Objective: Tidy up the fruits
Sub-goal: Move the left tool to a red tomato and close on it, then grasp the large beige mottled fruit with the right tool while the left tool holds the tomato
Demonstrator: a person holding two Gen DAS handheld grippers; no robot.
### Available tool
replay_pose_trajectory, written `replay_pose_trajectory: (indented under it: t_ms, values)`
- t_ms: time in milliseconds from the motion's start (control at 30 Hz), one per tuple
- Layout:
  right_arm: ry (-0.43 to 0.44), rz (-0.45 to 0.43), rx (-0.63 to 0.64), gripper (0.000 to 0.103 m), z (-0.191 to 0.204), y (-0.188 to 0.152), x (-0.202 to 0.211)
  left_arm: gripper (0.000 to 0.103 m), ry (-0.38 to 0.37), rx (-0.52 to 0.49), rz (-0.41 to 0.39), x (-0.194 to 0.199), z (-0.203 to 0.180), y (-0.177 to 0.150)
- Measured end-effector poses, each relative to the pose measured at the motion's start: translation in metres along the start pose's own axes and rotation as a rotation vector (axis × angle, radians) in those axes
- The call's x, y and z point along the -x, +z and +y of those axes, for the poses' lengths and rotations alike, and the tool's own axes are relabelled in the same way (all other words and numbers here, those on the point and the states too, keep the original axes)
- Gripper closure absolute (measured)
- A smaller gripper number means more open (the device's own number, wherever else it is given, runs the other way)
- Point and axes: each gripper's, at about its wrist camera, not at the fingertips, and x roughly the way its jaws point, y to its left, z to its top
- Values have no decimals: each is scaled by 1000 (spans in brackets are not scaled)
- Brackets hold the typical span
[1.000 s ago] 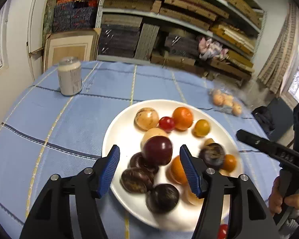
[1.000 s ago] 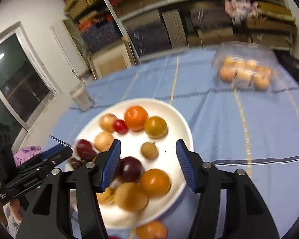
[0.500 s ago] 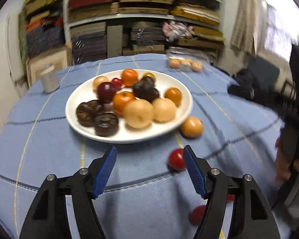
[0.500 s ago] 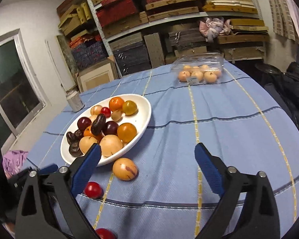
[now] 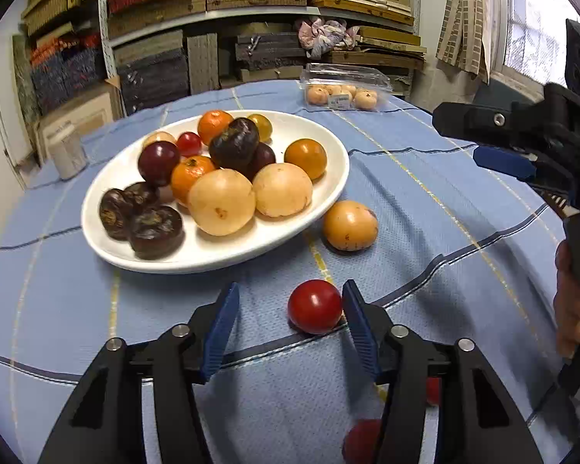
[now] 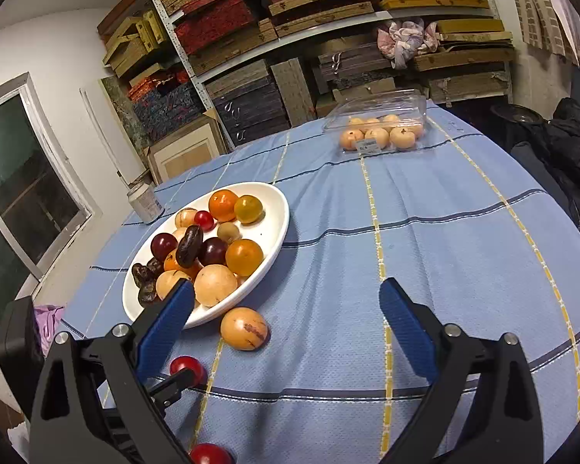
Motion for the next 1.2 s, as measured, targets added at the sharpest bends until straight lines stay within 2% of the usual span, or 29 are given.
replay_pose_trajectory:
  t_ms: [100,167,233,300,467,567,633,800,833,967,1200]
  values:
    - [-3,6,4,9,1,0,-1,53,-25,-6,16,-5,-2,2]
    - [-4,11,4,9,1,0,-3,58,-41,-20,32,-9,-5,3]
    - [-7,24,11,9,2,-1,-6,70,-66,-22,56,-15,-6,3]
    - [-13,37,25,9,4,-2,-9,72,-95,1,73,-20,-4,4]
    - [-28,70,91,9,13,-10,-19,73,-125,41,60,-20,4,5]
    - [-29,84,143,9,21,-16,-25,73,-55,10,19,-6,8,4]
    - [-31,100,208,9,32,-22,-30,73,-29,24,-6,5,16,1]
    - [-80,143,389,10,61,-38,-50,74,-19,105,-31,21,41,-1]
    - [-71,150,391,14,63,-38,-53,74,-23,119,-31,21,45,-1]
    - [-69,170,377,18,61,-34,-64,73,-26,115,-28,23,43,-2]
    - [-47,272,389,29,63,-31,-91,73,-33,110,-19,22,43,-3]
